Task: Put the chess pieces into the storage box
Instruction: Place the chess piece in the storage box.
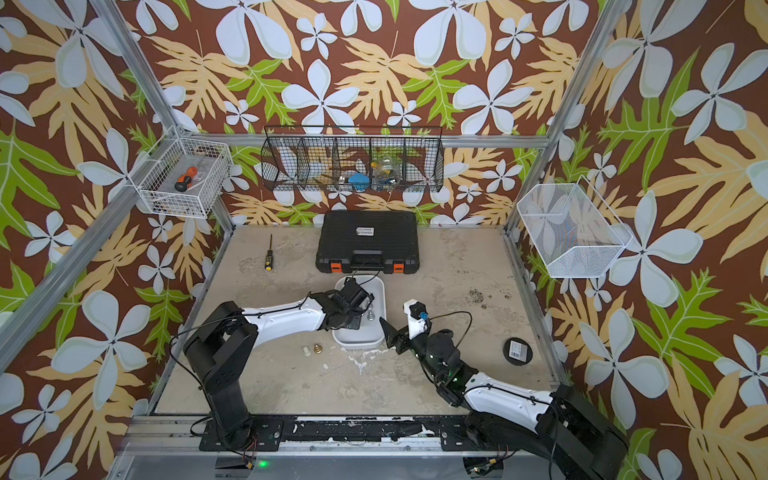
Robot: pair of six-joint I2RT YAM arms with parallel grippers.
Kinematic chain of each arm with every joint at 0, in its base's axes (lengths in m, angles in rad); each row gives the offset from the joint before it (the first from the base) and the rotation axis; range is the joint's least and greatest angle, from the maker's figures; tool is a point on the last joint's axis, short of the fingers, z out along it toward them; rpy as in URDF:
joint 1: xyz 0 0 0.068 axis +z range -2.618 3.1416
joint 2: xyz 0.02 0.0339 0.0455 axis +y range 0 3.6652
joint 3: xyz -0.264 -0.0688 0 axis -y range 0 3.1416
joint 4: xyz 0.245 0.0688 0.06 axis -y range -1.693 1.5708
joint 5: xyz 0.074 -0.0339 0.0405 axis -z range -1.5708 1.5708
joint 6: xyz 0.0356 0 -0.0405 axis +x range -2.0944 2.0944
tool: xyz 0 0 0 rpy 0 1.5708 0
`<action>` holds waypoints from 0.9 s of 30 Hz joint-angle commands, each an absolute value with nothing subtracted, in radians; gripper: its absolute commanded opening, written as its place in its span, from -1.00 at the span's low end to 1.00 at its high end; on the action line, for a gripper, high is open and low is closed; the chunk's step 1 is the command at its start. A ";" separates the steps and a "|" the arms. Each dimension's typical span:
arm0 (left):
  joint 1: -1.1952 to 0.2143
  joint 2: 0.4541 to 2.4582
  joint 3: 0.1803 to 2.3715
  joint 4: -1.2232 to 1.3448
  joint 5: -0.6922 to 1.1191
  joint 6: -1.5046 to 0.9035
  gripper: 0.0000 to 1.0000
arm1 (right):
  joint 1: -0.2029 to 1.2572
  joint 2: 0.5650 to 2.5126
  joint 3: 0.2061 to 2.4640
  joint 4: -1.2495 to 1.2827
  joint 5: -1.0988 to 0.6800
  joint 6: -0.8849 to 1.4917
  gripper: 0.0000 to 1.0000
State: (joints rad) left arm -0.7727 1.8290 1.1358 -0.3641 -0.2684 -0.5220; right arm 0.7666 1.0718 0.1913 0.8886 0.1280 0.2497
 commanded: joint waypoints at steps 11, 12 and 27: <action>-0.772 1.827 1.136 -0.391 -0.256 -0.519 -0.55 | 0.767 1.077 0.195 0.909 0.125 0.242 0.65; -0.772 1.824 1.136 -0.392 -0.256 -0.518 -0.53 | 0.767 1.077 0.195 0.909 0.126 0.242 0.65; -0.772 1.683 1.161 -0.449 -0.258 -0.529 -0.32 | 0.766 1.087 0.203 0.906 0.108 0.242 0.65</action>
State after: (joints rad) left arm -0.7723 1.7267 1.1530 -0.4198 -0.2562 -0.5209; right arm 0.7662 1.0855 0.1947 0.8879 0.1211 0.2497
